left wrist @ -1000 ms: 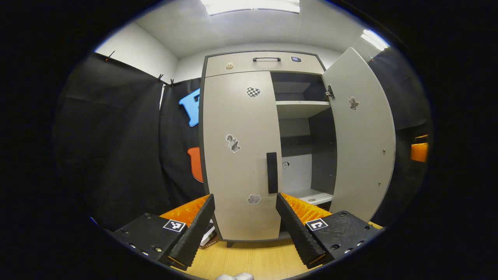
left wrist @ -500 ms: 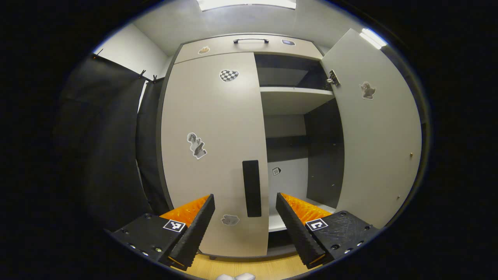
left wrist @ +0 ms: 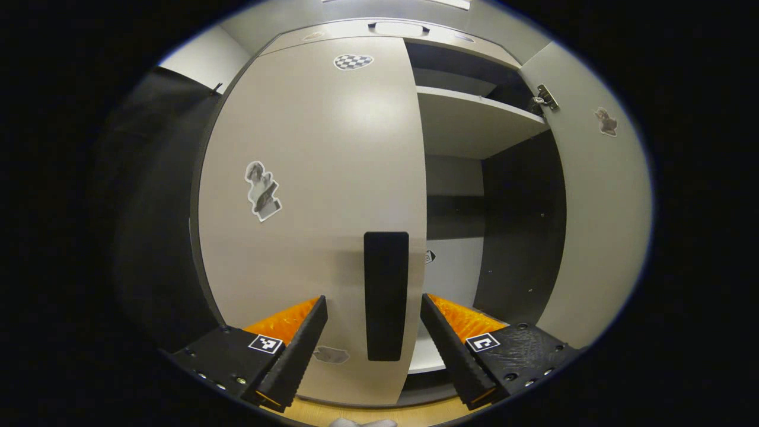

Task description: Open the right door of the double-door shoe cabinet with the right hand, and open the left door with the left hand.

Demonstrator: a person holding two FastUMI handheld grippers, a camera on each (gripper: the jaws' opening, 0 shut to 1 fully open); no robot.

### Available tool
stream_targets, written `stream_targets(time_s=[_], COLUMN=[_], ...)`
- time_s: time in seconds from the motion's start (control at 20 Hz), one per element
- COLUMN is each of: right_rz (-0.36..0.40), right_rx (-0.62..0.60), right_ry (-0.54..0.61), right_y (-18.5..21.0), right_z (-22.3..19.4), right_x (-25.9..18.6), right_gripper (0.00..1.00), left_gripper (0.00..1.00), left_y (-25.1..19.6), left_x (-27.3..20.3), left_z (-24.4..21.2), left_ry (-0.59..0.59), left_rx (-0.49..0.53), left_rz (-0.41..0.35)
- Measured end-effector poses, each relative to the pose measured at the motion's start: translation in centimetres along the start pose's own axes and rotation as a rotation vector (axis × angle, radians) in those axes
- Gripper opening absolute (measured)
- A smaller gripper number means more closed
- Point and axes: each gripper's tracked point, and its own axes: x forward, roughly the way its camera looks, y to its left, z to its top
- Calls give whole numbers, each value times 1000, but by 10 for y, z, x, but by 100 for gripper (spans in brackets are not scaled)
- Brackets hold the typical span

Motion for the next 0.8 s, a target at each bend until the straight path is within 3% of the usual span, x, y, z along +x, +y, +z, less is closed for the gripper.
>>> stream_targets(time_s=[0.2,0.25,0.4,0.45,0.55,0.7,0.75,0.8], right_rz=[3,5,6,5,10,11,13,13], right_rx=[-4,-2,-3,-3,1,0,2,3], right_ry=[9,9,9,9,13,12,14,15], right_y=[4,5,5,4,5,5,4,3], right_z=[-2,-3,-4,-4,-6,-7,-8,-8], right_x=[7,8,9,10,11,11,11,10], right_gripper=[100,100,100,100,100,100,100,100], left_gripper=[96,90,86,80,35,31,28,17], left_y=[-4,-3,-4,-2,-6,-4,-4,-4], left_x=[5,7,5,8,11,8,8,8], left_z=[-4,-5,-2,-3,-4,-4,-5,-4], left_ry=[9,11,-8,-9,-6,2,8,9], left_rx=[-3,9,29,31,3,15,9,12], left_rz=[-8,-1,-6,-5,-8,-9,-12,-13])
